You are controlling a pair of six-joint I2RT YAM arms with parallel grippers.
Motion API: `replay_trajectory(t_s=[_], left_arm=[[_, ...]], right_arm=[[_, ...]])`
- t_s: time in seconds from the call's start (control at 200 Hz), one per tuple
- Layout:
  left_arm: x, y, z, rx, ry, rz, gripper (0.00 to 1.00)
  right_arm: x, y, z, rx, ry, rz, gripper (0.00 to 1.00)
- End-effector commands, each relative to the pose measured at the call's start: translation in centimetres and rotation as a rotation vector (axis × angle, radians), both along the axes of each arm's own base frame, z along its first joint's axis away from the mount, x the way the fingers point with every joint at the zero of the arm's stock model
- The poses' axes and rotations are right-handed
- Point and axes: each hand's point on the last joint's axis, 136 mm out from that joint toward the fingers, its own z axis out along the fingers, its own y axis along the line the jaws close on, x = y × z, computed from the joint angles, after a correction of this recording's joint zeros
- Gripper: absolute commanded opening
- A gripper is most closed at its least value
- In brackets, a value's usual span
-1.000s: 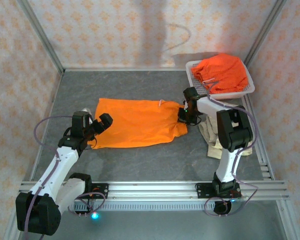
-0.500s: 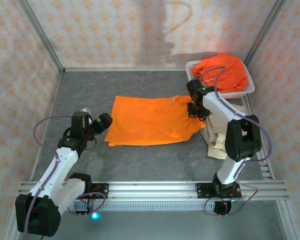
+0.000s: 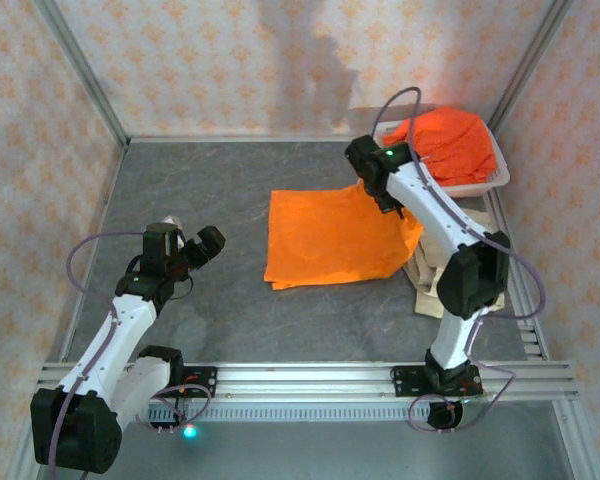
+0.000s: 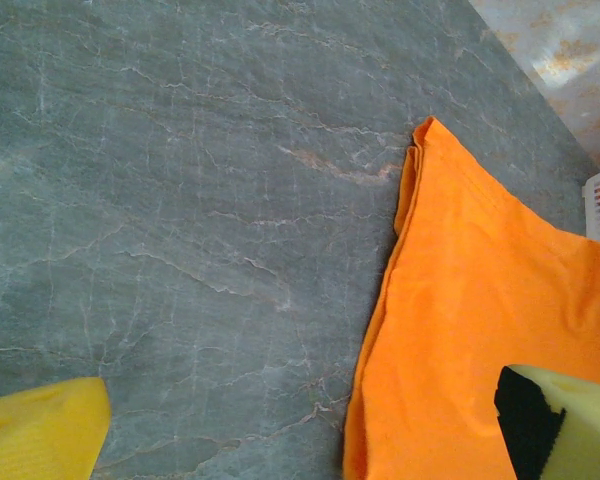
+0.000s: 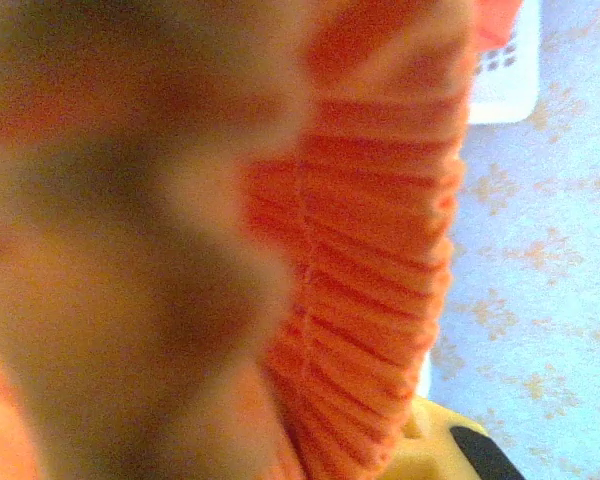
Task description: Fold and stack the shorts
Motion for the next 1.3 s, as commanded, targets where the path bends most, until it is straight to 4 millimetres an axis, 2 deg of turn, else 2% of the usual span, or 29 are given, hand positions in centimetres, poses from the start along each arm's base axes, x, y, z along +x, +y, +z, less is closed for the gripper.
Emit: replay_trajectory(t_s=[0.0,0.22,0.405,0.525,0.615,0.666,0.716,0.771,0.831,0.896,0.921,0.991,1.061,1.186,1.296], left_arm=[[-0.1,0.4,-0.3,0.019,0.000,0.011,1.00],[-0.2,0.4,-0.6,0.021,0.005,0.011,1.00],[-0.2,0.4,-1.0,0.018,0.009,0.013,1.00],[-0.1,0.3,-1.1,0.014,0.010,0.013,1.00],[-0.1,0.3,-1.4,0.005,0.013,0.019,1.00],[-0.1,0.2,-1.5,-0.001,0.011,0.019,1.00],[0.0,0.2,-1.6,-0.008,0.013,0.023,1.00],[0.0,0.2,-1.6,-0.015,0.012,0.028,1.00],[0.0,0.0,-1.3,-0.028,0.005,0.027,1.00],[0.1,-0.2,-0.6,-0.046,-0.009,0.027,1.00],[0.2,-0.3,-0.3,-0.055,-0.015,0.026,1.00],[0.3,-0.5,0.4,-0.086,-0.019,0.032,1.00],[0.6,-1.3,1.3,-0.129,-0.023,0.020,1.00],[0.9,-3.8,2.0,-0.149,0.029,-0.016,1.00],[1.2,-6.5,1.8,-0.155,0.091,-0.039,1.00]], right_arm=[[-0.6,0.6,2.0,-0.193,0.003,0.012,0.00],[-0.6,6.6,1.9,-0.187,-0.018,0.051,0.00],[-1.1,13.0,-0.2,-0.034,-0.005,0.111,0.01],[-1.8,18.5,-3.1,0.156,0.043,0.158,0.11],[-2.9,23.9,-5.5,0.387,0.125,0.199,0.15],[-3.8,27.4,-6.4,0.551,0.190,0.224,0.27],[-4.9,31.5,-6.1,0.768,0.260,0.262,0.39],[-6.3,35.4,-4.3,1.003,0.322,0.312,0.59],[-7.2,37.4,-1.3,1.165,0.334,0.374,0.77],[-7.1,36.6,1.2,1.208,0.274,0.406,0.88],[-6.9,35.8,2.1,1.210,0.240,0.410,0.90],[-5.8,32.4,3.0,1.176,0.141,0.376,0.93],[-4.5,28.3,2.9,1.132,0.040,0.315,1.00],[-3.3,21.5,1.5,1.089,-0.074,0.189,1.00],[-2.8,16.9,-0.1,1.078,-0.114,0.075,1.00]])
